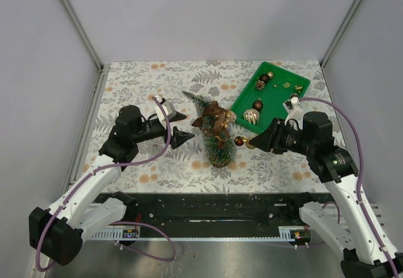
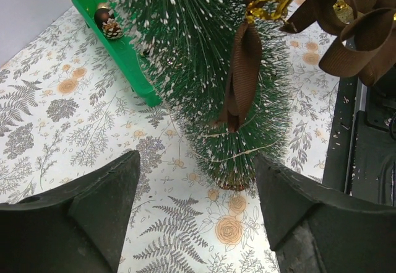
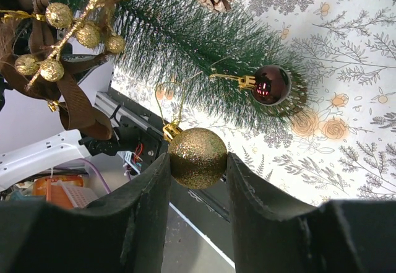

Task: Decorate the small christmas tree

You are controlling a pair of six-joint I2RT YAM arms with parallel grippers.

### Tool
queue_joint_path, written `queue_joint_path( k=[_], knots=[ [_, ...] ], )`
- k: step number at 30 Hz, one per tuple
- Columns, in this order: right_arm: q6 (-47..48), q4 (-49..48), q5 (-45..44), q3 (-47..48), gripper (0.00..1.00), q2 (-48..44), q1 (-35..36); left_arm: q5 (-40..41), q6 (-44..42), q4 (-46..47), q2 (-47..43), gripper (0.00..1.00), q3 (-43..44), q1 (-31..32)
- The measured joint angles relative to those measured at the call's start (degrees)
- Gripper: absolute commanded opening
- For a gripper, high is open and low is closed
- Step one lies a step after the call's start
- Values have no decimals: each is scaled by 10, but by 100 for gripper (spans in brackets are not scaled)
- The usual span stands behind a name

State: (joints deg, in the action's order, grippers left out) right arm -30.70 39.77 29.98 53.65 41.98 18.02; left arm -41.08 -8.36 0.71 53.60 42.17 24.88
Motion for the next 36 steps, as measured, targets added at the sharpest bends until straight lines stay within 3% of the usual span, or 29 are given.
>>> queue_joint_path(
  k=[25, 36],
  knots=[
    [-21, -67, -9, -20, 15, 57, 9, -36, 13, 42, -4, 72, -14, 0],
    [-31, -87, -17, -20, 15, 74, 46, -36, 13, 47, -9, 71, -15, 0]
  ],
)
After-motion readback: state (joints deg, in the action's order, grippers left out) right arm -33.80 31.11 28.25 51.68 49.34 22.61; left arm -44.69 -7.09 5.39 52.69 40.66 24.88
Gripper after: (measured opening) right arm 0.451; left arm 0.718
